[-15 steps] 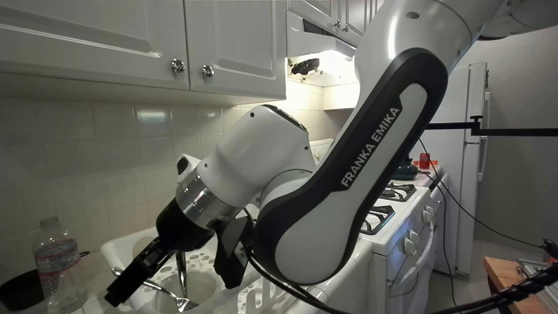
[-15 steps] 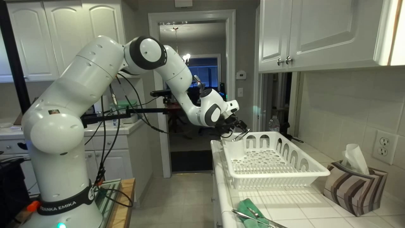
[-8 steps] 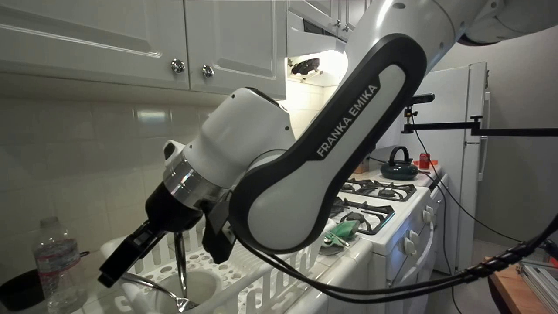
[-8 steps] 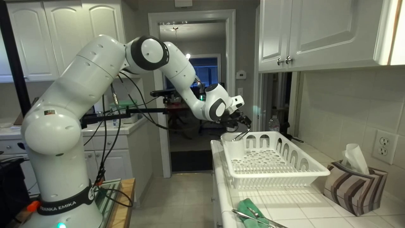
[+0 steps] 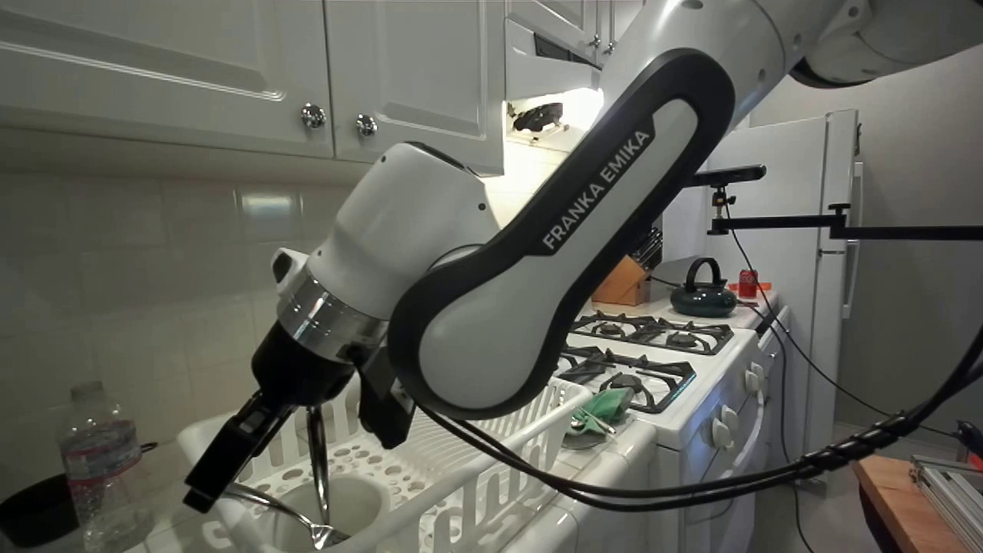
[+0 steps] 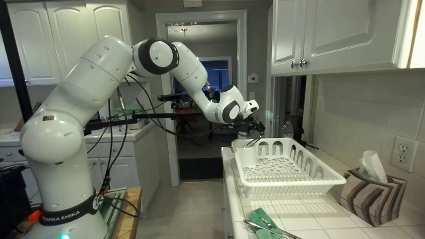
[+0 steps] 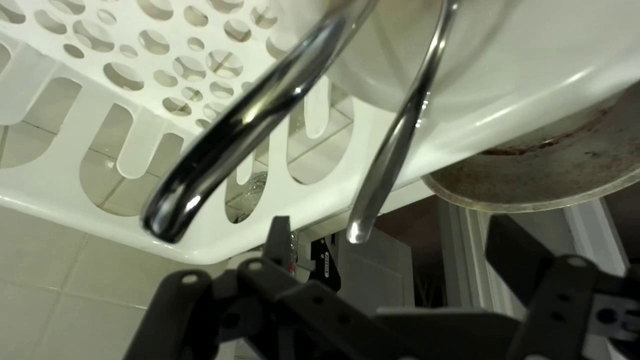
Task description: Place one silver fork on the dishrack.
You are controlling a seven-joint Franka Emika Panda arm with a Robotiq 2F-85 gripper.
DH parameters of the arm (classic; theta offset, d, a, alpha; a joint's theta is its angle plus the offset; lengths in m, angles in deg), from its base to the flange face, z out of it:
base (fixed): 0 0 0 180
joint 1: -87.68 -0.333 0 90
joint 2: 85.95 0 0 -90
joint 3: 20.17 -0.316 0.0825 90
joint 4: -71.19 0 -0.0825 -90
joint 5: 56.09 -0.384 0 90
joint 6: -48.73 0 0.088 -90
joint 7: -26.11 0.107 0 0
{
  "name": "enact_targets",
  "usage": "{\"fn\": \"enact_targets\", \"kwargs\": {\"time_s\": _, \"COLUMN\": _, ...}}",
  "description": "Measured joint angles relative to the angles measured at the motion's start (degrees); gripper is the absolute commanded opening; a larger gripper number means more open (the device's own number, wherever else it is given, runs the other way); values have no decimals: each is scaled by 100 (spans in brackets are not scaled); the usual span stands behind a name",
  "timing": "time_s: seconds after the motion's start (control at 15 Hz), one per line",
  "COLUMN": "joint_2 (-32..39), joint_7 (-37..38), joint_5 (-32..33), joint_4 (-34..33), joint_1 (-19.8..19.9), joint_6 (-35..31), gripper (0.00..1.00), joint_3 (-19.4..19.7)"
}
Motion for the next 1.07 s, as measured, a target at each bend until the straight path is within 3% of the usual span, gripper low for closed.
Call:
{"fn": "enact_targets", "kwargs": {"time_s": 0.07, "joint_2": 2, "joint_7": 0, "joint_5": 33, "joint_4": -27, "joint_1": 8, "joint_6": 95, "gripper": 95, "joint_3": -1}}
{"fn": "enact_targets", "kwargs": {"time_s": 0.13, "joint_2": 3, "joint_7": 0, "joint_5": 51, "joint_4": -42, "joint_1": 14, "joint_6": 166, "gripper": 74, "joint_3": -1}}
{"fn": "enact_targets", "kwargs": {"time_s": 0.27, "joint_2": 4, "joint_7": 0, "joint_5": 72, "joint_4": -55, "joint_1": 19, "joint_6": 280, "gripper": 68, "joint_3": -1}}
{"fn": "enact_targets", "kwargs": {"time_s": 0.87, "joint_2": 45, "joint_7": 0, "joint_5": 77, "joint_4": -73, "joint_1": 43, "joint_6": 353, "gripper": 4, "joint_3": -87}}
{"fn": "enact_targets", "kwargs": {"time_s": 0.93, "joint_2": 45, "joint_7": 0, "joint_5": 77, "joint_4": -73, "joint_1": 44, "joint_6": 353, "gripper": 0, "joint_3": -105}}
{"fn": "enact_targets", "kwargs": {"time_s": 1.07, "joint_2": 45, "joint_7": 0, "joint_5": 77, "joint_4": -77, "joint_1": 46, "joint_6": 353, "gripper": 3, "joint_3": -138}}
